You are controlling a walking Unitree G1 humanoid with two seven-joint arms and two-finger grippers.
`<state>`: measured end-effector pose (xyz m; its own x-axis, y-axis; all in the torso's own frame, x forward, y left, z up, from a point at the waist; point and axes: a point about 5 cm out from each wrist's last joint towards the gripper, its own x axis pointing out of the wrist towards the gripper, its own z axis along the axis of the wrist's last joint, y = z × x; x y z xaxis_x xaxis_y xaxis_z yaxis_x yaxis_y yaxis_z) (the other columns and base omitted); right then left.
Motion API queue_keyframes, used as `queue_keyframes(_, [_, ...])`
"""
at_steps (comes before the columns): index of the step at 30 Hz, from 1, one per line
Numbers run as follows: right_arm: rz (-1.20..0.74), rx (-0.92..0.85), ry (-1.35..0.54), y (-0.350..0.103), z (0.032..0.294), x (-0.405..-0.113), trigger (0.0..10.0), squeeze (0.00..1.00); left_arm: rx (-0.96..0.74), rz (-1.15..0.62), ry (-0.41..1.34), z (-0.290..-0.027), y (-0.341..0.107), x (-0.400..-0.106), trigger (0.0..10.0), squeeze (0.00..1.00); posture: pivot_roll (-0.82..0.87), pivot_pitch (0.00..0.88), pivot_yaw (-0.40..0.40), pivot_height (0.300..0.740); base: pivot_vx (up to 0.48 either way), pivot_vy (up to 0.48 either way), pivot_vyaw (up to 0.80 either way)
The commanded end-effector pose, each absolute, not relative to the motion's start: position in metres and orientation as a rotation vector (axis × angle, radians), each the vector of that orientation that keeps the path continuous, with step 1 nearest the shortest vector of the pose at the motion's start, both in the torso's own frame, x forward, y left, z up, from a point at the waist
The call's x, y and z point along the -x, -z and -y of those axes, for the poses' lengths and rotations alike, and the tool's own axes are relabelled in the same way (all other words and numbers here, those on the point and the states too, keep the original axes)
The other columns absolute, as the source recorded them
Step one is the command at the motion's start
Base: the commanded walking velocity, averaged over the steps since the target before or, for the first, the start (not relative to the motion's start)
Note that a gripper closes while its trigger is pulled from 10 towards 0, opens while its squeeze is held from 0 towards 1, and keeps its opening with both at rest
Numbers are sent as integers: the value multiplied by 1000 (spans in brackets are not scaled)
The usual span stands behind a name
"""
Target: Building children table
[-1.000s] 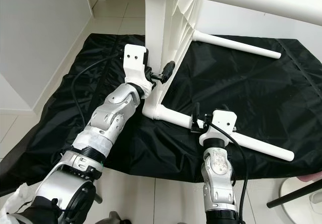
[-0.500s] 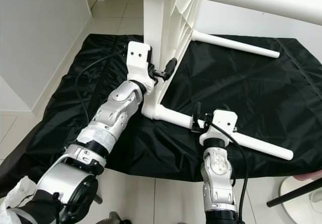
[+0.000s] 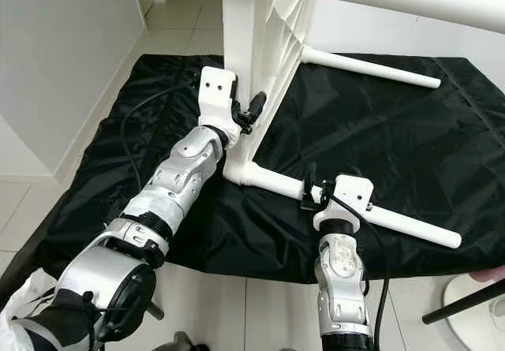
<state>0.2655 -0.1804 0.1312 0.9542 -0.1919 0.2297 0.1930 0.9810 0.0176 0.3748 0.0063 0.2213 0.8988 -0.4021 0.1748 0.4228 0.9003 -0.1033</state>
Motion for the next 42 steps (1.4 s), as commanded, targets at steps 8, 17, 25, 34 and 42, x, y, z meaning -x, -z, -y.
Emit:
queue_keyframes(8, [215, 5, 200, -129, 179, -265, 10000, 0, 151, 171, 327, -14, -225, -379, 0, 0, -113, 24, 100, 740, 0, 0, 0])
queue_keyframes(17, [210, 7, 198, -127, 177, -265, 10000, 0, 150, 287, 326, -28, -237, -373, 2627, 0, -110, 23, 103, 740, 0, 0, 0])
queue_keyframes(25, [205, 20, 198, -126, 181, -266, 10000, 0, 180, 387, 403, -34, -241, -355, 10000, 0, -104, 25, 103, 740, 0, 0, 0])
queue_keyframes(34, [201, 40, 195, -126, 187, -268, 10000, 0, 173, 456, 348, -51, -244, -333, 10000, 0, -95, 25, 78, 740, 0, 0, 0])
queue_keyframes(42, [201, 47, 169, -127, 186, -272, 10000, 0, 134, 491, 305, -62, -247, -322, 10000, 0, -78, 21, 51, 740, 0, 0, 0])
